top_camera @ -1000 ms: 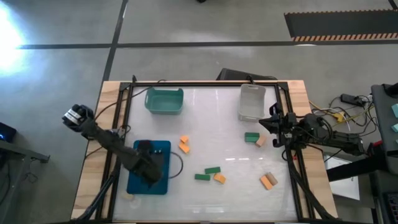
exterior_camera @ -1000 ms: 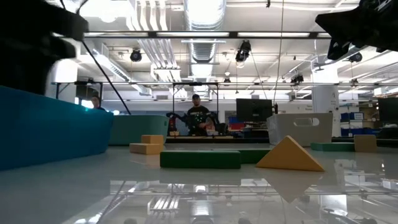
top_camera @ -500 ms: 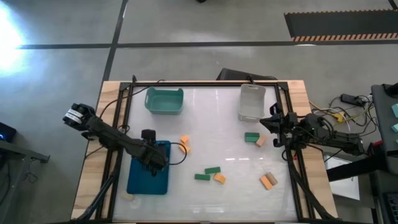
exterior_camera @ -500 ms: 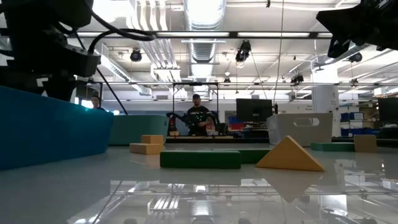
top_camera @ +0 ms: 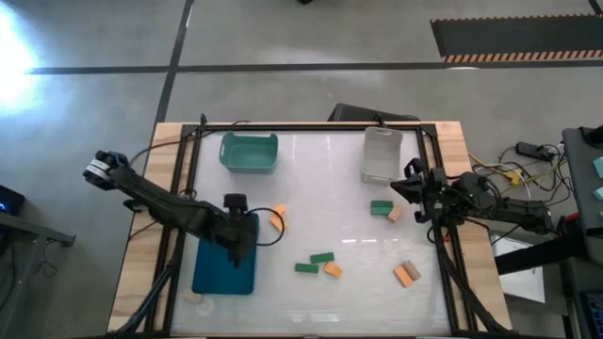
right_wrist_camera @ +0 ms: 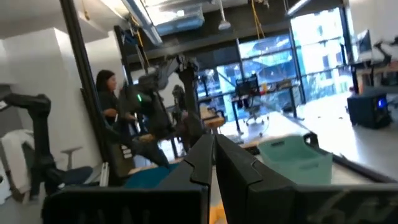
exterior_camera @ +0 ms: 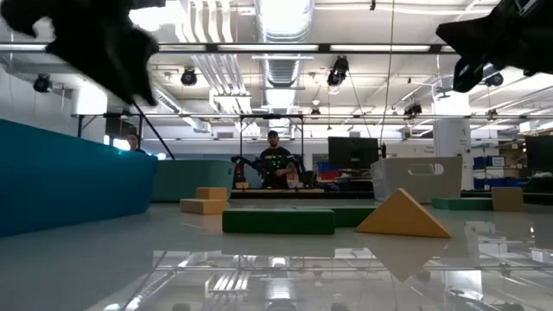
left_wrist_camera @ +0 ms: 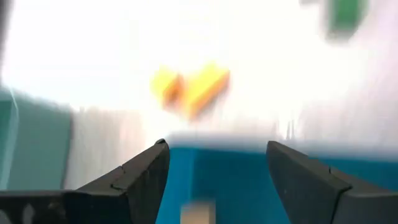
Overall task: Sort & place blocks by color
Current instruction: Put the green block into the gray bin
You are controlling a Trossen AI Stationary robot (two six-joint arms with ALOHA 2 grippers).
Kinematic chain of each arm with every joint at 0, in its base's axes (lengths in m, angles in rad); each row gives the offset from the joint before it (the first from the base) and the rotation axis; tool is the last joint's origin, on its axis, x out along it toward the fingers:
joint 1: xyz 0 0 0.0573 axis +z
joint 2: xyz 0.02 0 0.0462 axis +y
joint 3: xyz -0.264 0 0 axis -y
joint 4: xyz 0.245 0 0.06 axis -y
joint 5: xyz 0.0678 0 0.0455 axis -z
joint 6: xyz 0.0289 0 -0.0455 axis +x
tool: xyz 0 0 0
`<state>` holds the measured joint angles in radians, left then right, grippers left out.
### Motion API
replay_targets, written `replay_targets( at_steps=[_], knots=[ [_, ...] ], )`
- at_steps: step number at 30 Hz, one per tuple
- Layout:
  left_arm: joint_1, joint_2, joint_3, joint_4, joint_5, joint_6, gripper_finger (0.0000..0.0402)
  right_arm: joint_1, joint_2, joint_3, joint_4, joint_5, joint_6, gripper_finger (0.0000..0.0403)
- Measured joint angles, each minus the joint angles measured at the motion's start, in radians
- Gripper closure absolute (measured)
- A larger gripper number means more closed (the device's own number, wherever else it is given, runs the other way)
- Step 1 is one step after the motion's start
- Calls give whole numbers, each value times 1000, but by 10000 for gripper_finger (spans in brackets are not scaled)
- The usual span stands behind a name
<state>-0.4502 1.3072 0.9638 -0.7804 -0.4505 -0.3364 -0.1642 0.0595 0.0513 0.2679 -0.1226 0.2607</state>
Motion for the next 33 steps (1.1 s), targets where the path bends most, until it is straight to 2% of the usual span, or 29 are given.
replay_targets(
  at_steps=[8,13,20,33],
  knots=[
    [-9,-112,-105,503,-177,328,151,11,119,1,140,72,11,394],
    [-7,-147,-140,694,-219,532,151,11,220,9,235,74,-28,394],
    [-7,-209,-169,772,-235,652,150,11,354,54,241,153,-71,394],
    [-7,-261,-187,771,-244,685,150,16,608,238,233,149,-53,394]
  ],
)
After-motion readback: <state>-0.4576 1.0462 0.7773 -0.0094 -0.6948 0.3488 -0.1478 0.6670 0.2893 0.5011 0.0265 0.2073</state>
